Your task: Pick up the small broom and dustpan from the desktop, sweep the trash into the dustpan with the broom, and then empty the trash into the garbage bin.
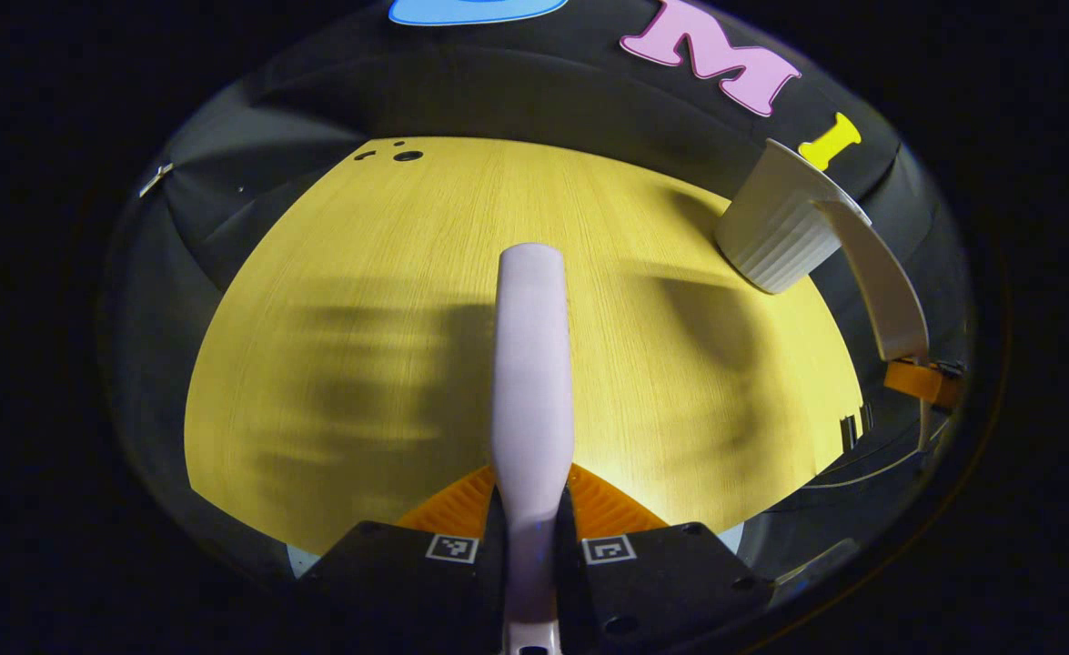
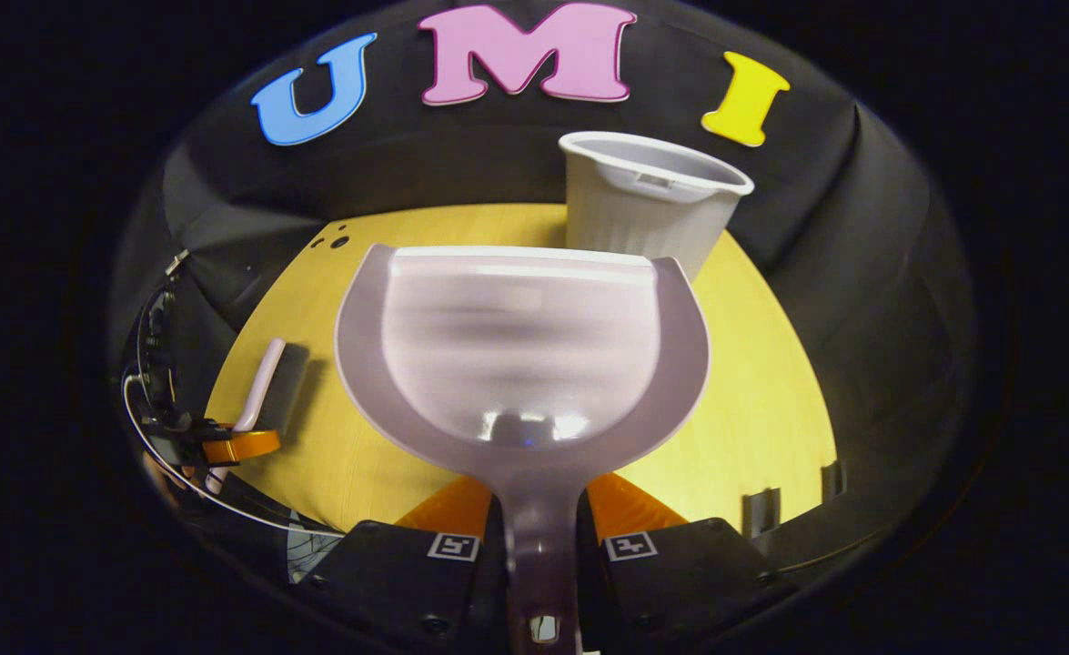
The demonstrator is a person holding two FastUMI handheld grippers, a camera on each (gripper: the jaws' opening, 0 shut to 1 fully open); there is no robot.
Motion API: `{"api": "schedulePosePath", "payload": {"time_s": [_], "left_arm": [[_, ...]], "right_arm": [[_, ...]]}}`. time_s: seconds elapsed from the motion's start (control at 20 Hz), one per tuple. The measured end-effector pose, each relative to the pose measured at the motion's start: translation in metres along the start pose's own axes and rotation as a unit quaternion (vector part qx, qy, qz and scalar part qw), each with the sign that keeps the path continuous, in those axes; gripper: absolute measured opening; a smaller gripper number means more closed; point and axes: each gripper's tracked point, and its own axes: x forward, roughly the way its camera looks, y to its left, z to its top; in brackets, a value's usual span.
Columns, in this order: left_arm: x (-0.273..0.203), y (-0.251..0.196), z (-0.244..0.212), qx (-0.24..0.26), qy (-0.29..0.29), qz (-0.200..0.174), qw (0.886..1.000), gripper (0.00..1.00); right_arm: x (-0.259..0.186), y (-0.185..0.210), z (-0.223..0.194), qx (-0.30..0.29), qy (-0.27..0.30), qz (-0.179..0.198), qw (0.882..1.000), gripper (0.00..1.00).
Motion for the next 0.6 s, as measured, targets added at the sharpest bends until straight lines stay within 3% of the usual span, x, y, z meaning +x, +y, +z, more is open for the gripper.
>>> {"api": "schedulePosePath", "payload": {"time_s": [0.1, 0.15, 0.6], "left_arm": [[0.005, 0.000, -0.001, 0.029, 0.014, 0.020, 0.999, 0.31], [0.008, -0.004, 0.001, 0.037, 0.014, 0.020, 0.999, 0.27], [0.051, -0.005, 0.022, 0.048, 0.056, 0.055, 0.996, 0.31]], "right_arm": [[0.006, -0.001, 0.001, -0.012, 0.025, 0.015, 0.999, 0.35], [0.010, -0.002, 0.001, -0.018, 0.034, 0.018, 0.999, 0.35], [0.036, -0.009, -0.003, -0.023, 0.101, 0.002, 0.995, 0.35]]}}
